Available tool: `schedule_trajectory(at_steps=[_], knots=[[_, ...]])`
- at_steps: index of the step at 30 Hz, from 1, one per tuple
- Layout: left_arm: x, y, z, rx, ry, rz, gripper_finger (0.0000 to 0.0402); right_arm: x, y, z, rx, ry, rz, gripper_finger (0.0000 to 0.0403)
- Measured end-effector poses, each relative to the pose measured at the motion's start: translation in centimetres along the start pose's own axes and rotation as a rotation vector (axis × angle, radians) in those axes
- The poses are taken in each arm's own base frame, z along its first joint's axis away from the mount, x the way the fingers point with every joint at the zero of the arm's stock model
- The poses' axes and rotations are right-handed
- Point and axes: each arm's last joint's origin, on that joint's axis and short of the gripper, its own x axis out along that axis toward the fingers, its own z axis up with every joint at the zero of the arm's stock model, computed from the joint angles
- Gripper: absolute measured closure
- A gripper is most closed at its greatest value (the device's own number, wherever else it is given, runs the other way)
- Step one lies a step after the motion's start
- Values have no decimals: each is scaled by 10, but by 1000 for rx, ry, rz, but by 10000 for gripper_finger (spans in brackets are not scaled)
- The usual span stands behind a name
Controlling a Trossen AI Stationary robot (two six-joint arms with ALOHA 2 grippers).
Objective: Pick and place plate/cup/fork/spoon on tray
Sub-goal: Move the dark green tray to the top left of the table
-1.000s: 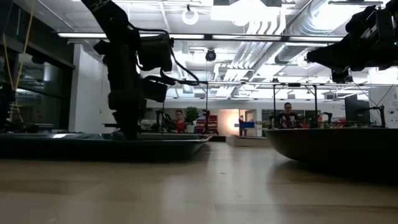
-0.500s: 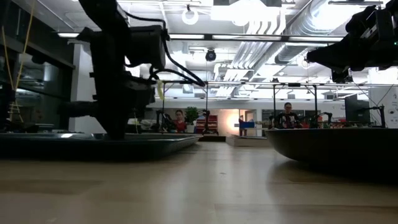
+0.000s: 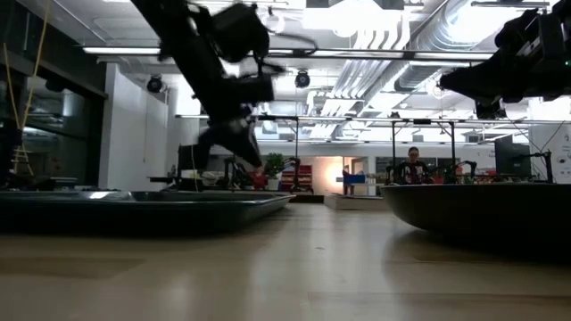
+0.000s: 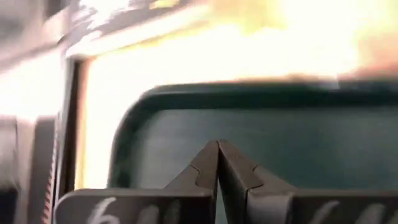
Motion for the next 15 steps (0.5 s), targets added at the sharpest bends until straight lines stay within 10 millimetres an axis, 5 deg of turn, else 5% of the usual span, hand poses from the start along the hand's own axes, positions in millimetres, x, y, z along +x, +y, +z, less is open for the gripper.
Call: schedule_trajectory(at_steps=[7, 15], knots=[[36, 44, -14, -491, 28, 88, 401, 0, 0, 0, 0, 1, 0, 402], [75, 41, -25, -578, 235, 51, 401, 1, 0, -1, -2, 9, -1, 402]])
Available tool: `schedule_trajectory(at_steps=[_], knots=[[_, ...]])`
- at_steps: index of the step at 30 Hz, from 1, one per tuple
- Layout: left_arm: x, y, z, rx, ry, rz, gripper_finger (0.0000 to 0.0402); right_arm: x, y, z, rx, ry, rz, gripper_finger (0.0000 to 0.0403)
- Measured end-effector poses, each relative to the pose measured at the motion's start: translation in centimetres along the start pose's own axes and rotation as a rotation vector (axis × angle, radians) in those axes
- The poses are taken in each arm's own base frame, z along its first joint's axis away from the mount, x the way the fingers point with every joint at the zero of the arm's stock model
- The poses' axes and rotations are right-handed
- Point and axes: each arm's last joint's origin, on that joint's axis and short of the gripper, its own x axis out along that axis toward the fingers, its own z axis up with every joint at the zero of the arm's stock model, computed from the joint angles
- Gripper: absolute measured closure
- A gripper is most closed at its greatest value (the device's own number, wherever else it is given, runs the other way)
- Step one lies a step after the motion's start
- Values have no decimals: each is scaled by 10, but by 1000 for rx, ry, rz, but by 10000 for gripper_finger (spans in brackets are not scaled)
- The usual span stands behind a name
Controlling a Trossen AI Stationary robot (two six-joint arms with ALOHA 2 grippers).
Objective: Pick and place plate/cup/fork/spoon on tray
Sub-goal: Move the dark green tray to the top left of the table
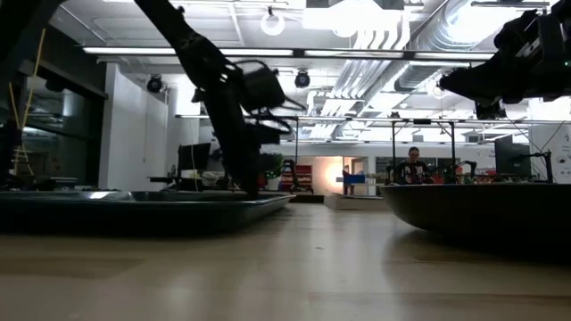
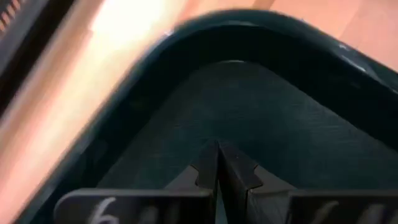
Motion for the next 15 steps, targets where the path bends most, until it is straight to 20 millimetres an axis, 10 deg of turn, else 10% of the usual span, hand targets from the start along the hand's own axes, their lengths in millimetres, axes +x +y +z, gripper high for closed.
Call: schedule_trajectory(at_steps=[15], knots=[[-2, -72, 8, 317, -156, -433, 401, 0, 0, 0, -1, 3, -1, 402]])
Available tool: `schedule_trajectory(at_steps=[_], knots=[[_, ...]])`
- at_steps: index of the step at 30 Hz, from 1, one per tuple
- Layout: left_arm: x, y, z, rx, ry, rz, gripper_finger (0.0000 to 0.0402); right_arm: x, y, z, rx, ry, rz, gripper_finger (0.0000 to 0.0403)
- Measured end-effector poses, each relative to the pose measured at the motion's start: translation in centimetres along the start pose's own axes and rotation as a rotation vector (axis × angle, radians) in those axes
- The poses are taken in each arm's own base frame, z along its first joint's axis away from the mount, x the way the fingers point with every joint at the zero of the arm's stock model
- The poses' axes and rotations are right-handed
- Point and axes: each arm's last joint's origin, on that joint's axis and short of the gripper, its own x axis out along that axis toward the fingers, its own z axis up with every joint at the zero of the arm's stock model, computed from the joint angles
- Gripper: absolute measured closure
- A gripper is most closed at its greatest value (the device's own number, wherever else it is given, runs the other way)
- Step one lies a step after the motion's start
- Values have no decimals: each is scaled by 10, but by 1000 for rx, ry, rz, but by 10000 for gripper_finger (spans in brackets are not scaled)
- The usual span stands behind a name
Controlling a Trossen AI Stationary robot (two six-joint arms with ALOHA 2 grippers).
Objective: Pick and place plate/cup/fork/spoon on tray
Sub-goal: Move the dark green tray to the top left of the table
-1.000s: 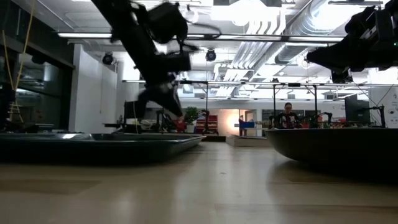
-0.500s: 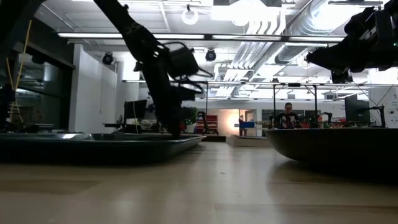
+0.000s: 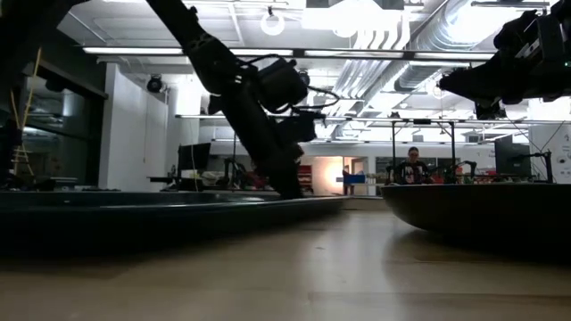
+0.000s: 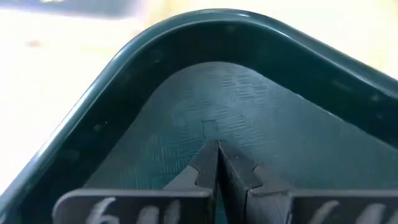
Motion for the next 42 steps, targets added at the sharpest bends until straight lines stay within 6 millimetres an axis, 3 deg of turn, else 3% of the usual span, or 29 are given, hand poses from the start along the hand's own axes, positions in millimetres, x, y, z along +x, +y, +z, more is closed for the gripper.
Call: schedule_trajectory(at_steps=[6, 10, 14, 18, 20, 23, 26, 28, 31, 35, 42], knots=[[-15, -42, 0, 260, 60, -114, 401, 0, 0, 0, 0, 0, 0, 402], [-48, -51, 11, 288, 29, -82, 401, 0, 0, 0, 0, -1, 0, 402], [-88, -52, 15, 240, -38, -72, 401, 0, 0, 0, -1, 3, 0, 402], [-127, -61, 13, 60, -196, -94, 401, 0, 0, -1, -1, 8, -1, 402], [-136, -72, 5, -34, -233, -141, 401, 0, 0, -1, -1, 7, -1, 402], [-141, -101, -10, -102, -238, -253, 401, 0, 0, -1, -1, 7, -1, 402], [-140, -140, -25, -64, -183, -339, 401, 0, 0, -1, -1, 7, -1, 402], [-136, -164, -36, -21, -136, -344, 401, 0, 0, -1, -1, 6, -1, 402], [-136, -182, -50, -13, -52, -274, 401, 0, 0, 0, -1, 6, -1, 402], [-137, -181, -73, -68, 154, -126, 401, 0, 0, -1, -1, 7, -1, 402], [-137, -155, -100, -155, 516, 24, 401, 0, 0, -1, -1, 7, -1, 402]])
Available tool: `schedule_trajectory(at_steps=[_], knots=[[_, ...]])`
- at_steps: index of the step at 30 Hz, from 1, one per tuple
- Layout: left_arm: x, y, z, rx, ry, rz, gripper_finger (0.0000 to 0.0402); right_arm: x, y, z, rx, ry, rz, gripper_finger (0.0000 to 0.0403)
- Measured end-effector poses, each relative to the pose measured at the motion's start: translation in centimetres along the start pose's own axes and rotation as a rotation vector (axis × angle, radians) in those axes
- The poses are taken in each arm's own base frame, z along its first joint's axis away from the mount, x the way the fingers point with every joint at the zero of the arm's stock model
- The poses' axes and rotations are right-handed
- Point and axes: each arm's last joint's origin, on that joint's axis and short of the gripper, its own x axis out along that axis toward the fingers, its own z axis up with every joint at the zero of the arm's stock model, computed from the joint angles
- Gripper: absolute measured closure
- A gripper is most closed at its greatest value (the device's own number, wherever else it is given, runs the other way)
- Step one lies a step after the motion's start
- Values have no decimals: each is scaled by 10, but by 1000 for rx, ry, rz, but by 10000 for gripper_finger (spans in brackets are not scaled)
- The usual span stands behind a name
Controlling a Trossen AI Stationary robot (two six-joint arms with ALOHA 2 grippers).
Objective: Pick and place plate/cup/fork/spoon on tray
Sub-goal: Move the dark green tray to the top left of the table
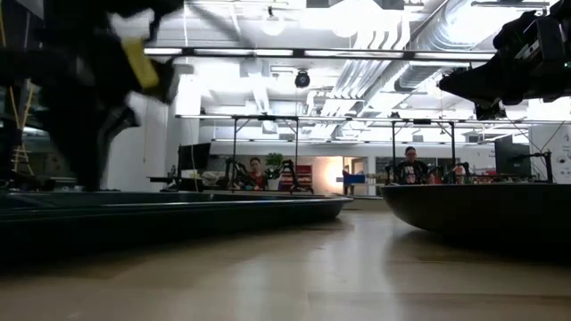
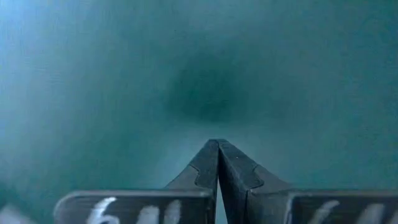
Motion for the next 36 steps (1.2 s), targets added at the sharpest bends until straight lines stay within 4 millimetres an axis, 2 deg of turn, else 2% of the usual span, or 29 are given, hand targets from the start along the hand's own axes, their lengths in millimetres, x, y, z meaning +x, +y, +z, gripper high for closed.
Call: schedule_trajectory(at_steps=[5, 13, 19, 25, 32, 36], knots=[[2, 11, -1, -16, 115, -64, 401, 0, 0, 0, 0, 1, 0, 402], [32, 29, -9, -52, 270, -56, 401, 0, 0, 0, 0, 0, 0, 402], [41, 42, 0, -21, 276, -9, 401, 0, 0, 0, 0, 0, 0, 402], [37, 65, 25, 53, 120, 193, 401, 0, 0, 0, 0, 0, 0, 402], [37, 90, 41, 244, 69, 359, 401, 0, 0, 0, 0, 0, 0, 402], [14, 95, 48, 179, 37, 362, 401, 0, 0, 0, 0, 0, 0, 402]])
